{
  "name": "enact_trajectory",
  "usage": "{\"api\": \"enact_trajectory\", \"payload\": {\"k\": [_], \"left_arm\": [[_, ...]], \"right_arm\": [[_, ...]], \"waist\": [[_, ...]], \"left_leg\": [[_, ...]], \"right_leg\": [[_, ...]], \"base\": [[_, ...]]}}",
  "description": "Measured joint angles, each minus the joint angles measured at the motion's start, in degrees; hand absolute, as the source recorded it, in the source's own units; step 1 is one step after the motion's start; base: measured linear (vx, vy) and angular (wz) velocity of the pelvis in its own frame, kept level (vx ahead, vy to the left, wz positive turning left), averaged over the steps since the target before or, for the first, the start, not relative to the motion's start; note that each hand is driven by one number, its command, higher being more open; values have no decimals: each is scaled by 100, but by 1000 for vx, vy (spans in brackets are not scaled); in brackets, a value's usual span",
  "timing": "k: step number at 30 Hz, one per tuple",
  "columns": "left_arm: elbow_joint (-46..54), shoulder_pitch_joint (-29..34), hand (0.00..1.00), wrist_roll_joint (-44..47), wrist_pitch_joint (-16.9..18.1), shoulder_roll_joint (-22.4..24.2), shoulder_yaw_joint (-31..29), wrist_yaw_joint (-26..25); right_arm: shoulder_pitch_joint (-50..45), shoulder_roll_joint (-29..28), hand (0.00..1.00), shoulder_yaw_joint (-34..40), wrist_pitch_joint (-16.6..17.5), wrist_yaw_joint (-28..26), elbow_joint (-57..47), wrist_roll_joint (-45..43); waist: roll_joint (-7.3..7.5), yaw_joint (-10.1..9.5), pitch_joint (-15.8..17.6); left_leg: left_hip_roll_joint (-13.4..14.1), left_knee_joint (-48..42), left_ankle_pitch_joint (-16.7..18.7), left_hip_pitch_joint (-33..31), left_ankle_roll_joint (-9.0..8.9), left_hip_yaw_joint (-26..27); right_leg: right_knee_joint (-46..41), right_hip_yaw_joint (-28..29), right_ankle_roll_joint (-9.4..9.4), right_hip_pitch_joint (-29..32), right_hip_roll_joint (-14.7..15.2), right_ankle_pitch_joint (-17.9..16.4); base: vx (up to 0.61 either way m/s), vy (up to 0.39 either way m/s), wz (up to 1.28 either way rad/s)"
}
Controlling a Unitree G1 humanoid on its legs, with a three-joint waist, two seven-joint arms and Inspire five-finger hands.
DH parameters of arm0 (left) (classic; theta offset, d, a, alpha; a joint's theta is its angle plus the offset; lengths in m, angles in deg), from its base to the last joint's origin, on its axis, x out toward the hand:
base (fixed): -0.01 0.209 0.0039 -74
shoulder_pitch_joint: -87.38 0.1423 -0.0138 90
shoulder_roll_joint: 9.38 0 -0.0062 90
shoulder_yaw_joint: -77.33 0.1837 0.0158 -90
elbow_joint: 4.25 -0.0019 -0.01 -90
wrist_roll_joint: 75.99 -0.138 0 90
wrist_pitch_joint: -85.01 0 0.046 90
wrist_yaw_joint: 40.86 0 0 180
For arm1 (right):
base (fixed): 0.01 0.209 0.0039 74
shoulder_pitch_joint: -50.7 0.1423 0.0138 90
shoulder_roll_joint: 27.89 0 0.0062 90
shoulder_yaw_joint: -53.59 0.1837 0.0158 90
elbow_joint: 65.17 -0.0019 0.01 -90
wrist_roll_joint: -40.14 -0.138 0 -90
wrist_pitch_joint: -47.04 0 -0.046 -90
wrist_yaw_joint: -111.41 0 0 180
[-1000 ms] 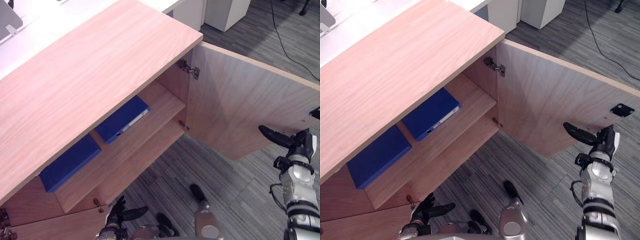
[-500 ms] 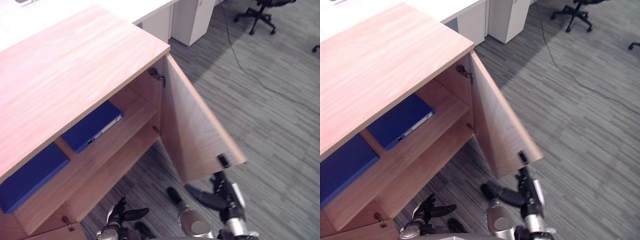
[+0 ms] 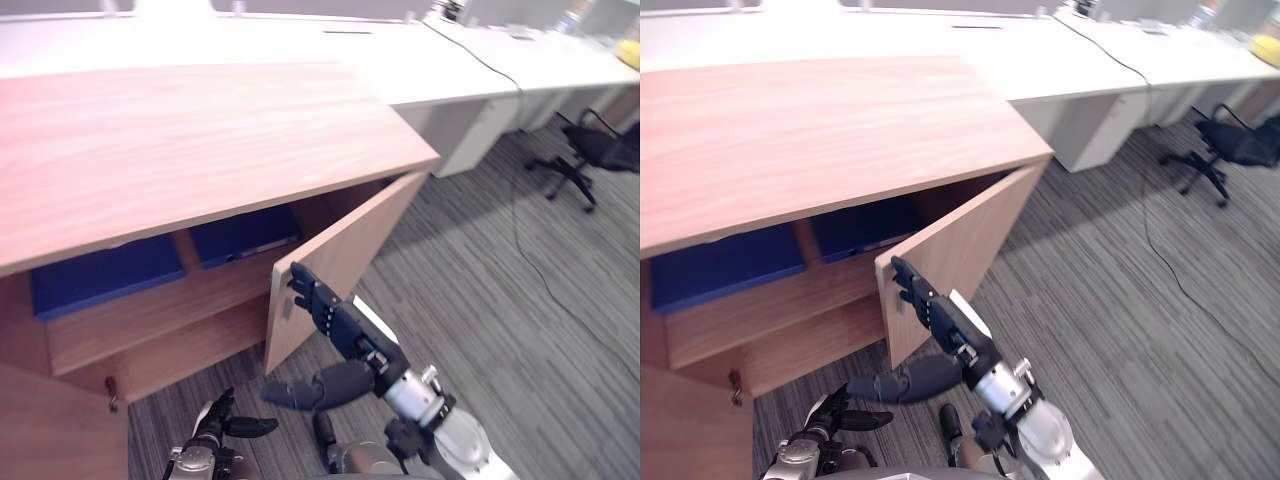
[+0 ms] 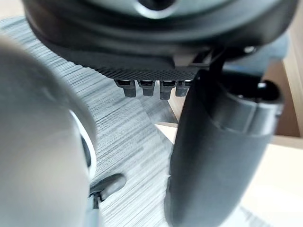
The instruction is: Walk over to the cabinet, pick up the folder, carry it to the office cabinet, place the folder inside the office cabinet, then close the office cabinet door
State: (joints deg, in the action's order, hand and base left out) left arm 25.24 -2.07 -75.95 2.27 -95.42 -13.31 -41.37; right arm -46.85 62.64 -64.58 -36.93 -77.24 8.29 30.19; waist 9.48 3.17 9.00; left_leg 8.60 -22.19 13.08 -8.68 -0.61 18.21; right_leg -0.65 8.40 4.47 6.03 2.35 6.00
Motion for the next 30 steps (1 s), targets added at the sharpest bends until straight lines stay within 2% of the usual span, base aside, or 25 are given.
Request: {"api": "enact_trajectory", "payload": {"k": [2, 4, 5, 7, 9, 12, 14, 18, 19, 21, 23, 24, 27, 29, 30], "left_arm": [[68, 2, 100, 4, -13, 50, -319, -74], [186, 31, 100, 13, -31, 115, -458, -102], [242, 69, 100, 37, -23, 116, -464, -137], [245, 186, 100, 70, -35, 136, -581, -169], [246, 285, 100, 96, -49, 138, -660, -183], [306, 452, 100, 130, -52, 214, -687, -197], [522, 558, 100, 236, -45, 257, -708, -204], [850, 778, 100, 516, 12, 392, -1065, -217], [939, 850, 100, 633, 79, 408, -1233, -216], [1137, 943, 100, 786, 97, 406, -1539, -217], [1514, 1012, 100, 1049, 108, 284, -2129, -245], [1612, 1029, 100, 1107, 116, 200, -2213, -270], [2212, 1024, 100, 1254, 151, -399, -2445, -406], [2815, 988, 100, 1364, 205, -647, -2447, -436], [3182, 940, 100, 1375, 263, -665, -2448, -444]], "right_arm": [[723, -524, 100, 676, 163, 308, 964, 526], [1061, -649, 100, 1167, 179, 616, 1438, 837], [1169, -709, 100, 1618, 244, 1008, 1697, 978], [1295, -672, 100, 2074, 230, 1248, 2151, 1018], [1400, -578, 100, 2217, 112, 1424, 2619, 1074], [1381, -600, 100, 2273, -39, 1566, 3243, 1227], [1342, -638, 100, 2270, -76, 1599, 3444, 1240], [1126, -696, 100, 2478, 1, 1784, 3524, 1234], [1122, -674, 100, 2533, 69, 1830, 3710, 1230], [1115, -614, 100, 2550, 131, 1900, 3904, 1228], [1008, -457, 100, 2569, 208, 1981, 4101, 1226], [958, -417, 100, 2569, 219, 1986, 4123, 1226], [821, -201, 100, 2304, 229, 1782, 4548, 1251], [845, -202, 100, 1658, 156, 1492, 4810, 1376], [949, -254, 100, 1355, 118, 1319, 4972, 1441]], "waist": [[-81, -98, 32], [-171, -246, 82], [-249, -374, 99], [-327, -370, 91], [-364, -385, 93], [-533, -462, 177], [-573, -575, 195], [-597, -629, 208], [-659, -650, 245], [-662, -662, 244], [-685, -766, 254], [-691, -790, 253], [-730, -1049, 262], [-864, -1276, 331], [-990, -1390, 378]], "left_leg": [[-167, 29, -132, -261, 27, -554], [-275, 107, -211, -295, 45, -795], [-374, 223, -305, -306, 62, -959], [-483, 348, -404, -334, 75, -1138], [-595, 505, -529, -360, 83, -1321], [-767, 783, -763, -436, 122, -1660], [-837, 925, -900, -454, 165, -1817], [-958, 1106, -1062, -443, 160, -2171], [-1009, 1225, -1152, -430, 139, -2328], [-1042, 1370, -1257, -385, 107, -2517], [-1052, 1647, -1459, -333, 6, -2830], [-1049, 1702, -1504, -324, -14, -2911], [-999, 1928, -1679, -303, -140, -3320], [-966, 2187, -1876, -318, -224, -3677], [-955, 2360, -2021, -316, -250, -3897]], "right_leg": [[-11, -545, -14, -38, 122, -107], [-42, -795, -7, -106, 196, -185], [-54, -973, 2, -134, 261, -231], [-91, -1170, 24, -141, 341, -296], [-125, -1365, 44, -141, 417, -363], [-129, -1729, 74, -123, 509, -442], [-124, -1895, 80, -128, 550, -466], [-97, -2265, 88, -251, 572, -520], [-103, -2432, 100, -311, 594, -578], [-123, -2615, 90, -346, 599, -648], [-135, -2924, 51, -410, 574, -802], [-140, -3008, 40, -433, 560, -831], [-148, -3406, -18, -530, 466, -959], [-261, -3720, -52, -519, 437, -1097], [-341, -3930, -49, -518, 422, -1189]], "base": [[12, 20, 124], [22, 22, 86], [11, 5, 61], [8, -2, 64], [4, -8, 60], [15, -28, 57], [37, -33, 54], [13, -32, 51], [-35, -32, 50], [-35, -48, 61], [-44, -76, 69], [-41, -88, 64], [-35, -105, 69], [-9, -103, 88], [-1, -114, 88]]}}
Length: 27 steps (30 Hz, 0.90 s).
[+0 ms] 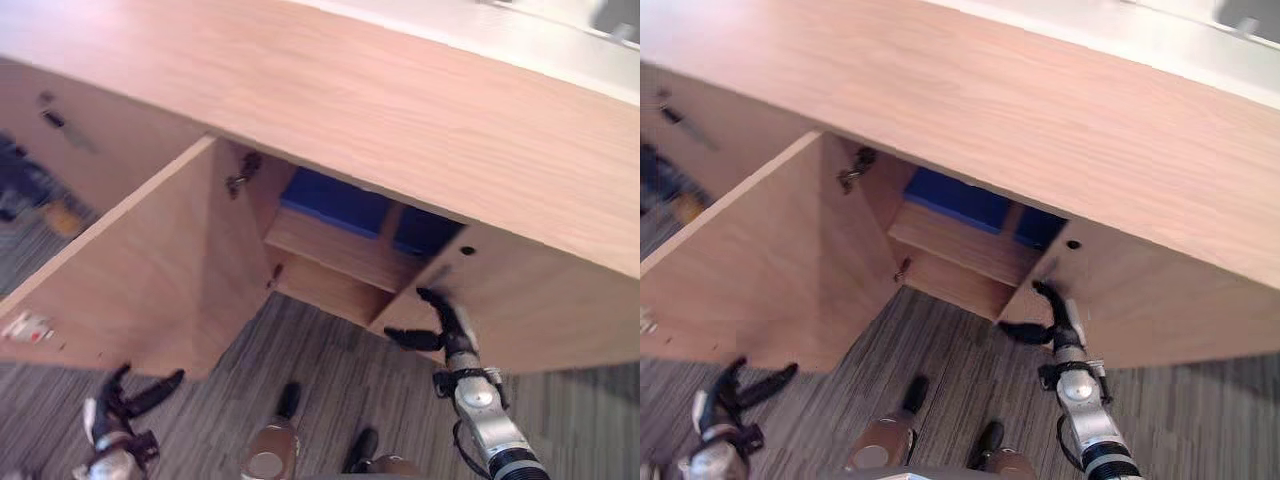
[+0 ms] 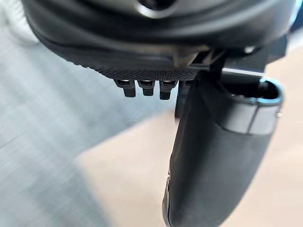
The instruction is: Walk over to the cabinet, pick up the folder, carry it to the office cabinet, place the folder inside the office cabinet, then close the office cabinet door
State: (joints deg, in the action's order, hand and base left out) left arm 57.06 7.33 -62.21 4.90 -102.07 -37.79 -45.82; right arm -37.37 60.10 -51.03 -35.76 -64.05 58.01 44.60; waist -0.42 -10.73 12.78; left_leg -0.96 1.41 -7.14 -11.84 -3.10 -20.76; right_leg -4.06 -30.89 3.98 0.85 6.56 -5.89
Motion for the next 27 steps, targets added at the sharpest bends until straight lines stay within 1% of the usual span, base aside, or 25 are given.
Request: {"api": "enact_trajectory", "payload": {"k": [1, 2, 3, 4, 5, 6, 9, 13, 15, 16, 19, 21, 23, 25, 27], "left_arm": [[147, -26, 100, -3, 29, 0, 1, 0], [388, -71, 100, -7, 94, -25, 1, -17], [562, -103, 100, -20, 145, -130, -10, -115], [639, -99, 100, -23, 170, -214, -13, -167], [749, -99, 100, -23, 225, -443, -25, -268], [866, -105, 100, -23, 284, -739, -37, -351], [1108, -133, 100, -24, 349, -1199, -39, -403], [1708, -212, 100, -84, 464, -1268, -2, -372], [1722, -217, 100, -173, 474, -1327, 50, -345], [1744, -225, 100, -180, 496, -1339, 107, -336], [1738, -218, 100, -168, 494, -1339, 237, -353], [1710, -219, 100, -139, 493, -1335, 240, -441], [1711, -218, 100, -141, 493, -1293, 284, -458], [1755, -205, 100, -132, 493, -1057, 306, -465], [1979, -1, 100, -38, 491, -514, 304, -516]], "right_arm": [[51, -66, 100, -124, -22, -77, 50, 25], [168, -244, 100, -294, -26, -183, 157, 32], [285, -409, 100, -401, -29, -251, 254, 34], [322, -461, 100, -443, -29, -281, 262, 34], [401, -515, 100, -493, -25, -334, 262, 34], [468, -519, 100, -478, -16, -335, 260, 31], [626, -469, 100, -331, -12, -304, 259, 20], [496, -338, 100, -103, 4, -270, 247, 17], [323, -338, 100, -44, 4, -278, 217, 17], [138, -338, 100, -37, -13, -301, 221, 18], [-232, -352, 100, -39, -29, -403, 222, 19], [-401, -382, 100, -16, -30, -440, 221, 19], [-519, -418, 100, 154, -31, -442, 227, 20], [-611, -481, 100, 377, -32, -414, 229, 27], [-737, -590, 100, 648, -33, -370, 254, 56]], "waist": [[-67, -58, 7], [-239, -163, 47], [-365, -254, 63], [-402, -280, 51], [-428, -289, 34], [-394, -288, 27], [-270, -284, -32], [-123, -217, -113], [-75, -185, -141], [-27, -172, -169], [84, -95, -234], [154, -106, -277], [163, -99, -283], [170, -94, -292], [199, -61, -320]], "left_leg": [[6, 92, -67, -2, -3, -104], [15, 252, -190, -4, -3, -283], [7, 345, -301, -6, 25, -422], [-14, 355, -319, -23, 23, -500], [-35, 353, -341, -40, 11, -600], [-42, 352, -351, -45, -2, -654], [-65, 352, -351, -59, -5, -682], [-34, 354, -350, -67, -18, -550], [-21, 355, -347, -66, -70, -530], [2, 355, -339, -66, -92, -525], [76, 357, -308, -65, -139, -472], [134, 358, -301, -62, -149, -369], [181, 358, -327, -38, -133, -347], [187, 358, -340, 2, -120, -302], [198, 359, -349, 30, -108, -207]], "right_leg": [[-40, -107, -2, 7, 0, -46], [-155, -279, 1, 24, 3, -115], [-317, -407, 1, 58, 18, -148], [-400, -421, -10, 70, 39, -185], [-518, -338, -31, 73, 67, -261], [-581, -187, -50, 60, 88, -338], [-585, -10, -60, 63, 105, -406], [-497, 225, -57, 103, 51, -403], [-499, 258, -53, 115, 38, -398], [-504, 272, -54, 125, 17, -398], [-509, 347, -67, 155, -48, -392], [-554, 452, -89, 213, -79, -390], [-574, 468, -104, 210, -80, -383], [-569, 506, -105, 185, -80, -362], [-507, 587, -105, 180, -82, -297]], "base": [[5, -132, 94], [27, -106, 80], [47, -100, 75], [77, -61, 72], [88, -18, 70], [83, 5, 64], [22, -2, 17], [-67, -26, -17], [-84, -15, -11], [-90, -29, -7], [-62, -40, -11], [-48, -42, -22], [-33, -32, -9], [-43, -15, -11], [-57, 13, -18]]}}
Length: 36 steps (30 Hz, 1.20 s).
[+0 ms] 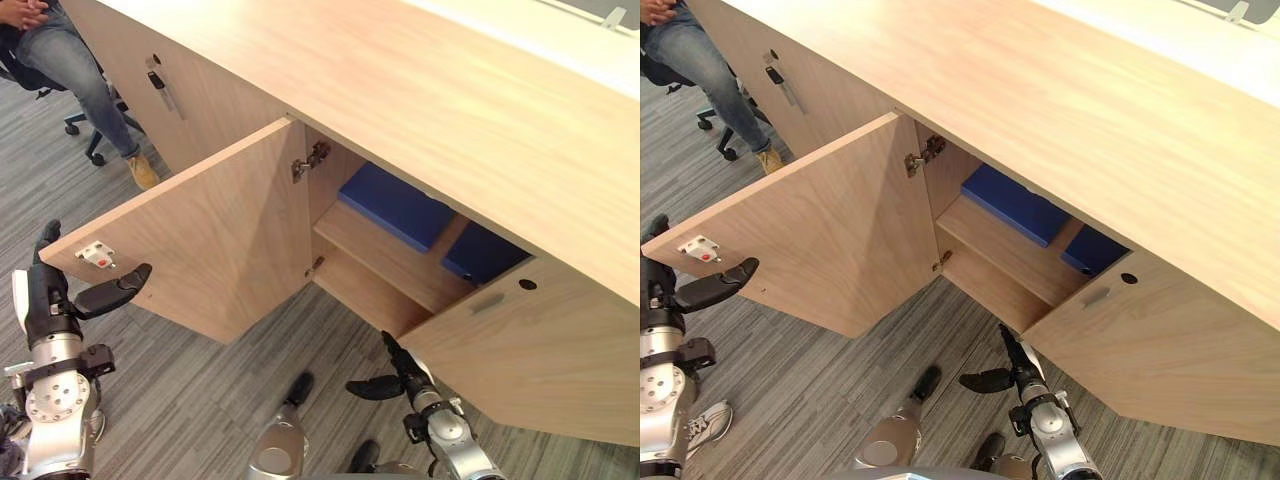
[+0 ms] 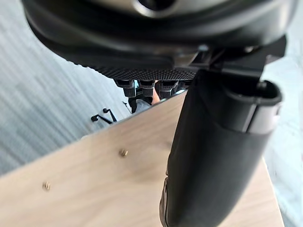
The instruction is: Walk over to the cabinet, pick up the folder, carry it to the office cabinet, place the folder inside the office cabinet, then close the office cabinet door
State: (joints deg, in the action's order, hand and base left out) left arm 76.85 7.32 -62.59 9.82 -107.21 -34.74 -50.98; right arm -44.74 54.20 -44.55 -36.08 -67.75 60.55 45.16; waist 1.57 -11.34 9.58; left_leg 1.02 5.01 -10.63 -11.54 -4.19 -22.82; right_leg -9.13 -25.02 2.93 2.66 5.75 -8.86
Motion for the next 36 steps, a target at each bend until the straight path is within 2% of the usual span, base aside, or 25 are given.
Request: {"api": "enact_trajectory", "payload": {"k": [1, 4, 6, 7, 8, 10, 13, 14, 17, 18, 21, 23, 26, 28, 29, 30, 33, 34, 36], "left_arm": [[82, 74, 100, 48, 1, 174, 11, 0], [438, 721, 100, 315, 2, 1181, 251, -4], [448, 963, 100, 368, -4, 1405, 467, -4], [448, 1229, 100, 376, -46, 1596, 801, 0], [448, 1325, 100, 376, -60, 1654, 940, 1], [444, 1774, 100, 477, -26, 1836, 1518, 29], [297, 1952, 100, 468, -65, 1819, 2125, 164], [115, 1948, 100, 452, -117, 1762, 2449, 189], [-462, 1630, 100, 251, -280, 1641, 3475, 444], [-516, 1513, 100, 215, -322, 1637, 3626, 444], [-995, 552, 100, 87, -521, 1601, 4184, 579], [-1170, -269, 100, -18, -578, 1601, 4386, 614], [-1186, -995, 100, -201, -582, 1558, 4304, 619], [-1490, -1452, 100, -302, -692, 1479, 3834, 473], [-1539, -1571, 100, -486, -698, 1242, 3610, 420], [-1540, -1577, 100, -545, -700, 1192, 3575, 409], [-1547, -1630, 100, -891, -699, 767, 3035, 334], [-1561, -1627, 100, -919, -701, 636, 2821, 268], [-1553, -1588, 100, -1022, -701, 520, 2563, 248]], "right_arm": [[-12, -28, 100, 67, 0, 22, 26, 20], [-82, -247, 100, 511, -52, 190, 275, 165], [-179, -321, 100, 676, -58, 241, 326, 187], [-304, -395, 100, 861, -103, 319, 397, 186], [-350, -419, 100, 930, -127, 348, 427, 186], [-487, -483, 100, 1118, -169, 431, 553, 174], [-583, -509, 100, 1239, -203, 518, 635, 136], [-565, -516, 100, 1238, -207, 541, 633, 123], [-467, -588, 100, 1239, -203, 633, 560, -65], [-458, -605, 100, 1240, -203, 655, 559, -102], [-413, -653, 100, 1219, -207, 664, 546, -147], [-411, -649, 100, 1112, -207, 660, 413, -152], [-407, -627, 100, 1083, -207, 633, 362, -168], [-406, -545, 100, 988, -207, 544, 361, -235], [-426, -508, 100, 991, -209, 490, 386, -307], [-426, -497, 100, 992, -210, 472, 395, -306], [-431, -381, 100, 992, -219, 318, 465, -293], [-416, -346, 100, 990, -219, 259, 485, -292], [-380, -271, 100, 989, -219, 152, 527, -288]], "waist": [[2, 17, -2], [7, 128, -5], [6, 131, -6], [7, 153, -6], [7, 163, -6], [0, 293, -9], [-15, 345, -17], [-19, 457, -19], [-19, 787, -24], [-19, 848, -24], [-18, 1125, -24], [-14, 1367, -27], [-12, 1585, -31], [-9, 1762, -33], [-7, 1818, -34], [-7, 1831, -35], [-3, 1847, -37], [-17, 1832, -43], [-46, 1743, -57]], "left_leg": [[0, 0, -6, 2, 7, 16], [16, 2, -20, 37, 28, 275], [16, 11, -18, 57, 29, 352], [21, 25, -1, 60, 33, 465], [27, 24, 6, 60, 49, 544], [98, 26, 20, 71, 91, 1024], [143, 25, 21, 72, 93, 1329], [157, 26, 32, 71, 86, 1489], [195, 28, 63, 73, 95, 2115], [198, 28, 68, 83, 102, 2224], [194, 29, 111, 219, 165, 2797], [206, 31, 183, 320, 264, 3262], [204, 32, 242, 379, 335, 3687], [203, 31, 310, 436, 385, 3956], [201, 30, 344, 489, 364, 4095], [200, 30, 350, 500, 356, 4111], [186, 3, 420, 664, 297, 4241], [213, 2, 444, 728, 263, 4246], [304, 1, 440, 801, 267, 4233]], "right_leg": [[25, 15, 3, -5, -2, 25], [162, 196, 31, -14, -3, 182], [209, 279, 45, -15, 0, 236], [233, 340, 63, -1, 11, 280], [235, 369, 70, 7, 17, 293], [235, 496, 132, 45, 37, 279], [228, 778, 156, 141, 24, 289], [225, 969, 174, 204, 15, 299], [236, 1653, 246, 486, 6, 346], [249, 1782, 256, 526, 2, 354], [341, 2376, 252, 644, -30, 437], [510, 2794, 140, 728, -37, 540], [690, 3135, 53, 790, -33, 687], [813, 3307, 17, 825, -23, 795], [883, 3382, 8, 828, -18, 908], [898, 3392, 11, 824, -16, 934], [937, 3412, 106, 745, 4, 1318], [966, 3409, 197, 680, -16, 1406], [1049, 3400, 238, 583, -99, 1471]], "base": [[-63, 28, -15], [-72, 52, -26], [-60, 60, -25], [-53, 49, -20], [-72, 62, -20], [-95, 61, -18], [-108, 65, -28], [-62, 44, -47], [-60, 62, -90], [-32, 78, -94], [-20, 56, -94], [-20, 58, -118], [7, 34, -96], [60, 15, -72], [86, -2, -50], [108, -18, -43], [133, -39, -20], [151, -69, -9], [157, -89, -10]]}}
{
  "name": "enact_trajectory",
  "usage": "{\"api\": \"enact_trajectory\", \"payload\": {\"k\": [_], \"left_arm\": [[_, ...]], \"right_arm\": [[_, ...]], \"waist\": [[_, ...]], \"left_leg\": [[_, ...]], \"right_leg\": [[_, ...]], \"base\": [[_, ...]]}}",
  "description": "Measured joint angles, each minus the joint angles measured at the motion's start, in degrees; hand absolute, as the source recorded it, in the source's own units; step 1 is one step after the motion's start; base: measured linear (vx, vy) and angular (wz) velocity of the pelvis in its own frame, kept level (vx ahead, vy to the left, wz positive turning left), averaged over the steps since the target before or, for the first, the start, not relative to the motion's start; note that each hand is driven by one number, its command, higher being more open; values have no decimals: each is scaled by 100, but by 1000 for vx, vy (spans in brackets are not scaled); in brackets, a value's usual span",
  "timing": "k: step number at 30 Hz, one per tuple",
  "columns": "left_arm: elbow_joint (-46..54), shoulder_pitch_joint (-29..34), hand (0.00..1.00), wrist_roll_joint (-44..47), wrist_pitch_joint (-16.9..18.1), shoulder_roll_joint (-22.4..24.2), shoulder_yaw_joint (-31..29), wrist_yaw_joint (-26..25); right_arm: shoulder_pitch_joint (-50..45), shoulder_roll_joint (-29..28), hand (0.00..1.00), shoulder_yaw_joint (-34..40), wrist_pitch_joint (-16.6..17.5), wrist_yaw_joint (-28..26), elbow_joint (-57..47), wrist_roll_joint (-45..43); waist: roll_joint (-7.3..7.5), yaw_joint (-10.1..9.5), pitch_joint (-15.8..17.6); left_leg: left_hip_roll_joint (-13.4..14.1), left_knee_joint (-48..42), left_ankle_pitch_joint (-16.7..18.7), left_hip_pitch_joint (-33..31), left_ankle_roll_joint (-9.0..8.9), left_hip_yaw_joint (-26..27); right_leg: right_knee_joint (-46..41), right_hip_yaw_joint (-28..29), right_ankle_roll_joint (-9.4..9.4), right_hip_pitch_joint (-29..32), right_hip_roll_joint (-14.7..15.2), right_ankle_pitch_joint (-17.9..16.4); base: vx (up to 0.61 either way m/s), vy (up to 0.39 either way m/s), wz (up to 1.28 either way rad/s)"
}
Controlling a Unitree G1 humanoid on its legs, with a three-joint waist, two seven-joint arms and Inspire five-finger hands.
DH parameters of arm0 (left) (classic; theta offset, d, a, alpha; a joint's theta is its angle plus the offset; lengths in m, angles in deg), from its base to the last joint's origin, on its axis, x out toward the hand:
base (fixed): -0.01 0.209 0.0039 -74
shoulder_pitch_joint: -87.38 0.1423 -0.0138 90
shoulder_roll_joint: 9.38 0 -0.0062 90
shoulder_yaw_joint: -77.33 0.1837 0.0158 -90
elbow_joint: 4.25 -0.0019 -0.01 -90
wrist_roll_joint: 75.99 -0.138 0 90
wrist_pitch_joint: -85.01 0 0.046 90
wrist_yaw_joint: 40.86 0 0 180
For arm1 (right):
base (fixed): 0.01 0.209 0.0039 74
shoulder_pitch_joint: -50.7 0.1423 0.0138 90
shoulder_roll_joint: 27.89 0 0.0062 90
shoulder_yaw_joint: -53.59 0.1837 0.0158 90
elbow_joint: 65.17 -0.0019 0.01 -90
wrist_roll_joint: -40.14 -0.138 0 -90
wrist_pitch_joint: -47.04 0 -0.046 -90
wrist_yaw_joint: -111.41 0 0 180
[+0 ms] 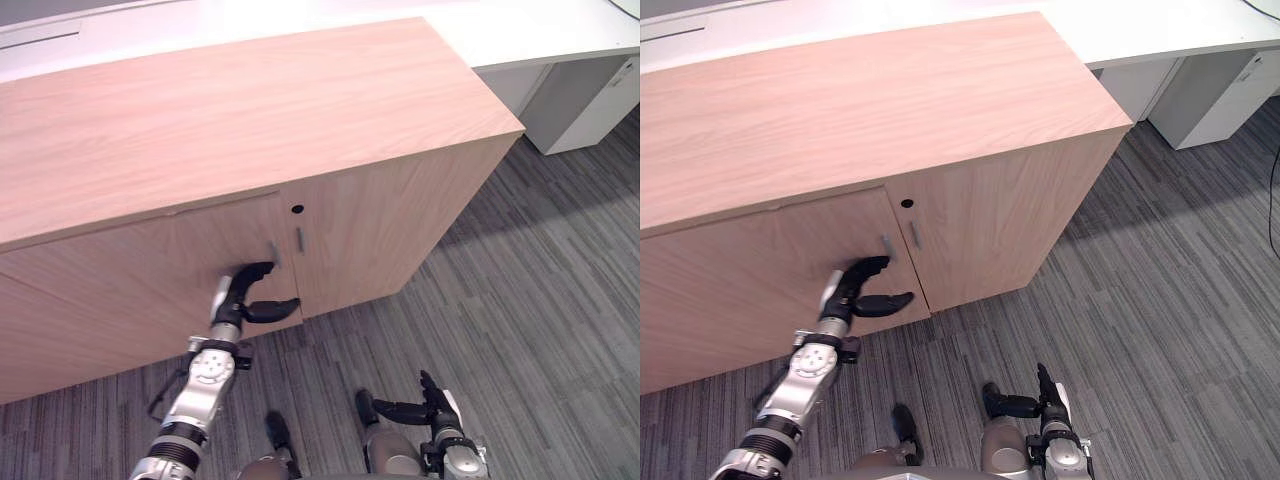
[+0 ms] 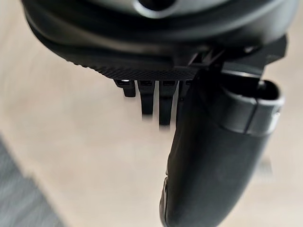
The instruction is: Walk over to the cabinet, pick up the folder, carry it to the office cabinet, place the folder inside the office cabinet, then close the office cabinet door
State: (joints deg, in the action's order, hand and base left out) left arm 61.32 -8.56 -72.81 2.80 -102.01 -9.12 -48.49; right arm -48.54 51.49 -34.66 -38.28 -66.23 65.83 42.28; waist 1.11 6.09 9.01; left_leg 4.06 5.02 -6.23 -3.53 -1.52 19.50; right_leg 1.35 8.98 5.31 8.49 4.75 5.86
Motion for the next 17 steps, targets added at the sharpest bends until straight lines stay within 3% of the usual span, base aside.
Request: {"api": "enact_trajectory", "payload": {"k": [4, 8, 11, 14, 17], "left_arm": [[356, 437, 100, 5, 6, 84, -98, -28], [624, 1134, 100, 33, 72, 492, -248, -48], [588, 1681, 100, 263, 89, 770, -324, 121], [45, 2102, 100, 257, 128, 941, -330, 393], [-750, 2232, 100, 240, 104, 1015, -407, 543]], "right_arm": [[183, 162, 100, 12, 2, -40, 11, 10], [201, 232, 100, 18, 2, -36, 12, 27], [163, 239, 100, 126, -6, -6, 31, 27], [154, 257, 100, 329, -23, 41, 91, 25], [183, 259, 100, 468, -23, 90, 91, 21]], "waist": [[-6, -41, -2], [-37, -127, -16], [-159, -212, -90], [-284, -259, -171], [-274, -373, -186]], "left_leg": [[67, 0, 20, 62, -28, -196], [62, 3, 24, 181, -34, -346], [38, 34, 38, 193, -58, -499], [-13, 37, 39, 190, -67, -656], [-40, 37, 44, 158, -60, -696]], "right_leg": [[70, -143, 0, -141, -52, -1], [78, -317, -59, -345, -38, -59], [36, -456, -77, -399, -6, -224], [20, -600, -31, -444, 49, -306], [29, -614, -14, -458, 75, -318]], "base": [[85, -53, 7], [-2, -8, 19], [-57, -4, 23], [-39, 8, 27], [-10, 14, 8]]}}
